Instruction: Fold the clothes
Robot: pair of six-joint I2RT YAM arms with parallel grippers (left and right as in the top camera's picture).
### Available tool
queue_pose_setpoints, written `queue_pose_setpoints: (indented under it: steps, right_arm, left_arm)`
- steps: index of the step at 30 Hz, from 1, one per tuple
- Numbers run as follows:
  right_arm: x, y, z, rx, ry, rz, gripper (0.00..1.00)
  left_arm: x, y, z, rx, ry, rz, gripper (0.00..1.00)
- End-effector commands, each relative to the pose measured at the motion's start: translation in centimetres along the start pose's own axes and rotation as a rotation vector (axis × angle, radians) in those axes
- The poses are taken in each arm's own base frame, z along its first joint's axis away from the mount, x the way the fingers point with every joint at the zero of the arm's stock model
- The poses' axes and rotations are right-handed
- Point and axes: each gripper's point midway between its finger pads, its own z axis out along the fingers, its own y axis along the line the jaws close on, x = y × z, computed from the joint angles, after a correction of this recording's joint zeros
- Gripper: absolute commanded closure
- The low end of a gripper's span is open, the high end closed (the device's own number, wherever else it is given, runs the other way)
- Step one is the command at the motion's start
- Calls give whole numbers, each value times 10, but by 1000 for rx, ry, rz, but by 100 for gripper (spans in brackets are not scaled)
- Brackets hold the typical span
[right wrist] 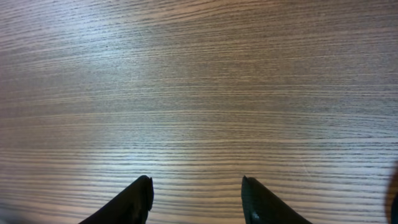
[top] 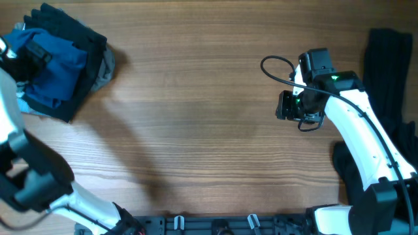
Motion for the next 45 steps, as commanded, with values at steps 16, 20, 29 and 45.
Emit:
queue_pose_setpoints:
  steps: [16,20,29,45]
  right_arm:
    - [-60,37,-17,-172,-255,-137,0]
    - [-45,33,-13,-160,-189,-124,0]
    - [-2,20,-17,-128,-39,-26,0]
    - [13,-17,-97,-67,-652,57,0]
  left_arm:
    - [162,-146,-92,114,309,400,0]
    - [210,-130,-100,-4,461,485,0]
    - [262,-74,-111,-183,653,513,0]
    - [249,-51,-188,281,-124,381,0]
